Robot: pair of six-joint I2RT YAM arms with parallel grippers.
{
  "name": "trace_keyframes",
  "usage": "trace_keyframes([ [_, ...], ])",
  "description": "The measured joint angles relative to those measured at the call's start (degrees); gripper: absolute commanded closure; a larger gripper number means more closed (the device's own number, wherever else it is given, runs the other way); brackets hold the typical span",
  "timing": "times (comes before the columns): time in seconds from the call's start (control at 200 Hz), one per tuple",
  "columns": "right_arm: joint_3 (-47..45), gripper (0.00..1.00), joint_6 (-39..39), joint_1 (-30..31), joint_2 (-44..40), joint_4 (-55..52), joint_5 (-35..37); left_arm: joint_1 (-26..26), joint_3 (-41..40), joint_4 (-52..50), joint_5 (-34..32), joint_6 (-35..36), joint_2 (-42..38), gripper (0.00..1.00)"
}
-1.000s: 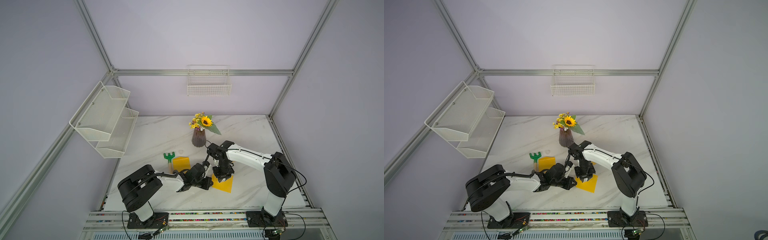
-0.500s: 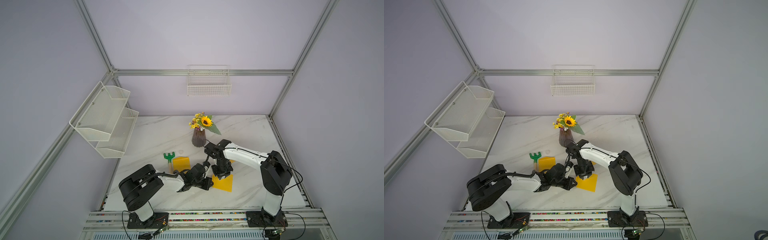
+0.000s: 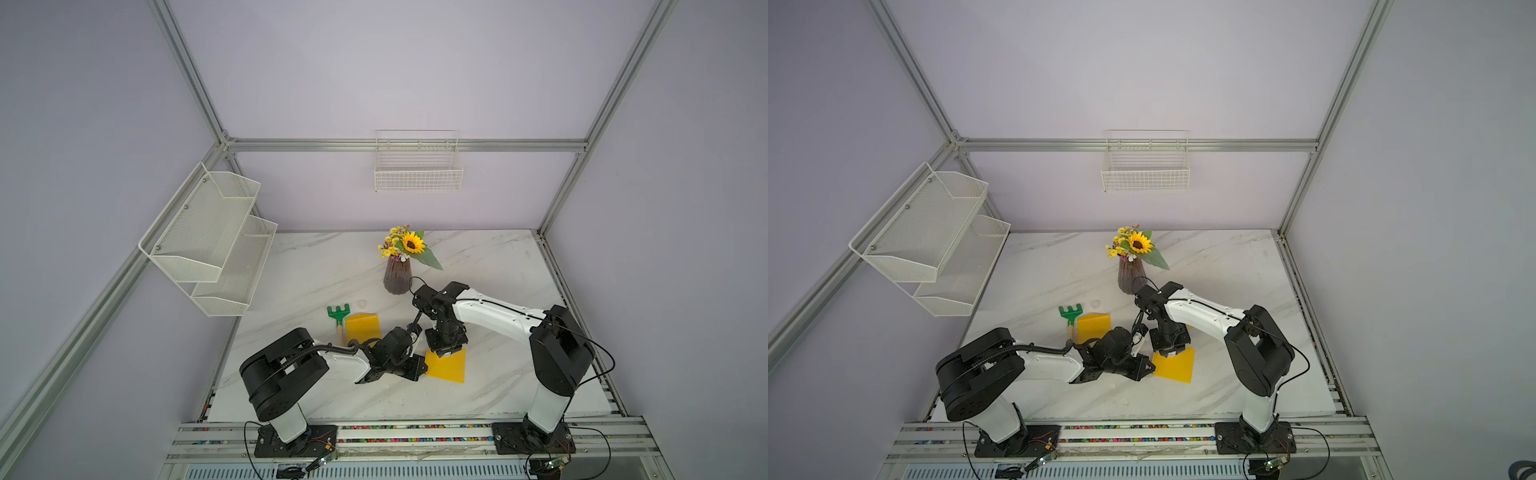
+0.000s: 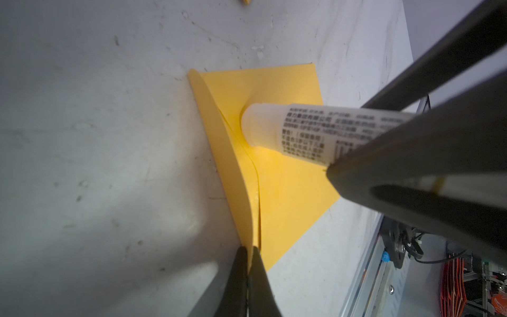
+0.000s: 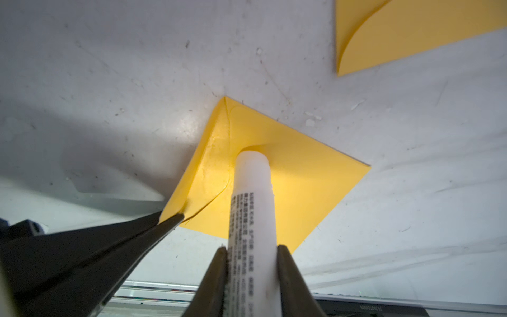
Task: Seal the envelope with a glue stick
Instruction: Apply the envelope at the center of the board.
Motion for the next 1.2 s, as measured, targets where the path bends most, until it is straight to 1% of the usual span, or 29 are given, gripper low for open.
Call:
trace_keyframes([
  [0.245, -1.1, 1.00, -0.7, -0.2, -0.7, 0.3, -6.6, -0.4, 1.3, -2.6, -1.0, 1.6, 0.0, 0.99],
  [0.35, -1.0, 1.00, -1.1, -0.2, -0.3, -0.1, -7.8, -0.5, 1.7, -3.4, -1.3, 2.0, 0.0, 1.00],
  [0.45, 0.4, 1.00, -1.0, -0.2, 0.8, -1.4, -6.0, -0.5, 1.9, -3.8, -1.6, 2.2, 0.0, 1.00],
  [0.57, 3.1, 1.00, -1.0, -0.1, 2.8, -3.8, -1.0, -0.5, 2.0, -3.8, -2.3, 2.2, 0.0, 1.00],
  [0.69, 4.8, 1.00, -1.2, -0.5, 4.2, -5.1, 2.4, -0.5, 2.0, -3.8, -2.5, 2.6, 0.0, 1.00],
  [0.795, 5.2, 1.00, -2.0, -0.8, 4.6, -5.4, 2.1, -0.5, 2.0, -3.8, -2.5, 2.6, 0.0, 1.00],
  [0.86, 4.9, 1.00, -2.8, -0.9, 4.5, -5.2, 0.1, -0.5, 2.0, -3.9, -2.5, 2.6, 0.0, 1.00],
  [1.0, 2.8, 1.00, -4.7, -1.8, 3.1, -4.0, -6.5, -0.5, 2.4, -4.5, -2.6, 3.0, 0.0, 1.00],
  [1.06, 2.3, 1.00, -5.2, -1.8, 2.9, -3.8, -8.0, -0.5, 2.5, -4.7, -2.6, 3.0, 0.0, 1.00],
  [1.125, 2.2, 1.00, -5.3, -1.7, 2.8, -4.0, -7.1, -0.5, 2.6, -4.9, -2.6, 3.0, 0.0, 1.00],
  [1.2, 2.7, 1.00, -5.0, -1.6, 3.0, -5.2, -2.9, -0.5, 2.6, -5.1, -2.6, 3.0, 0.0, 1.00],
])
